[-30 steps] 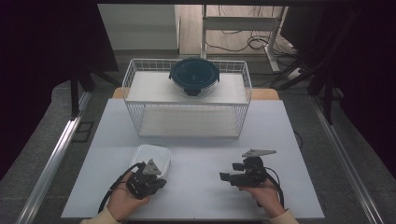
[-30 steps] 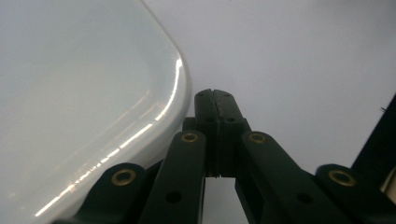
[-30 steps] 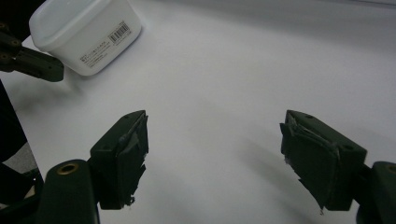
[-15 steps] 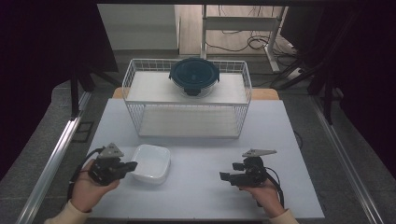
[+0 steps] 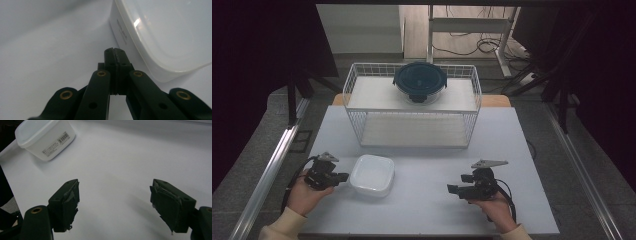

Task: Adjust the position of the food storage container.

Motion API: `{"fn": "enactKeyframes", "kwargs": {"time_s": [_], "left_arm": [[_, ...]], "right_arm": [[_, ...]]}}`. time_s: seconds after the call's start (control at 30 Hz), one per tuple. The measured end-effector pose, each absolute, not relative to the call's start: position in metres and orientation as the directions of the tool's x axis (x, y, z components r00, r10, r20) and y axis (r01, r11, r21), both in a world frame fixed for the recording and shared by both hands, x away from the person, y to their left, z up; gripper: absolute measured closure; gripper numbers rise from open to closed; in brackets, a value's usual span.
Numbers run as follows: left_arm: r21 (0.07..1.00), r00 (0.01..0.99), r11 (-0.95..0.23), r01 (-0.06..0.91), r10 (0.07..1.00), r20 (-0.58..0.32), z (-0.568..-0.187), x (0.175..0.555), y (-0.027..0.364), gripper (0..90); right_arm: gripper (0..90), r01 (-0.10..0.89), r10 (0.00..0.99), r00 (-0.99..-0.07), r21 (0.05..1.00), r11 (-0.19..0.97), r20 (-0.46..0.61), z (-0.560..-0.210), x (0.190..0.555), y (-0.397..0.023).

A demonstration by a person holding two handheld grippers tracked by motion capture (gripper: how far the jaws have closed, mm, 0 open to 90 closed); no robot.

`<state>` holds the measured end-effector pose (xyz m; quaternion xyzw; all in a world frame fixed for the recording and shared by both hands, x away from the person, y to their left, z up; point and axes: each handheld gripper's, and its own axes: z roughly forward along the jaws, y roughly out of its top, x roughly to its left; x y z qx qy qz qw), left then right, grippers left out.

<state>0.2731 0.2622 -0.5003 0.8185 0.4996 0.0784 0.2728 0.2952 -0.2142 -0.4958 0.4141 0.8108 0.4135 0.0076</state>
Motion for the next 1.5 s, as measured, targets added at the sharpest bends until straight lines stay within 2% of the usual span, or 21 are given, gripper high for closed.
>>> {"fn": "enactKeyframes", "kwargs": {"time_s": [0.33, 0.63, 1.27, 1.4, 1.5], "left_arm": [[0.514, 0.545, -0.388, 0.765, 0.816, -0.195, -0.504, 0.262, 0.243, 90.0], [0.531, 0.623, -0.447, 0.72, 0.754, -0.21, -0.505, 0.249, 0.201, 90.0], [0.555, 0.716, -0.523, 0.647, 0.667, -0.205, -0.506, 0.265, 0.128, 90.0], [0.557, 0.721, -0.529, 0.64, 0.664, -0.199, -0.503, 0.263, 0.13, 90.0], [0.57, 0.702, -0.506, 0.647, 0.686, -0.188, -0.495, 0.262, 0.147, 90.0]], "right_arm": [[22.7, 0.665, 0.68, -0.656, 0.677, 0.314, 0.329, -0.495, 0.295, -0.215], [22.7, 0.665, 0.681, -0.655, 0.678, 0.314, 0.328, -0.495, 0.295, -0.215], [22.7, 0.663, 0.68, -0.656, 0.68, 0.313, 0.327, -0.494, 0.296, -0.217], [22.7, 0.66, 0.679, -0.658, 0.683, 0.312, 0.326, -0.493, 0.295, -0.217], [22.7, 0.661, 0.679, -0.657, 0.684, 0.309, 0.328, -0.492, 0.295, -0.218]]}}
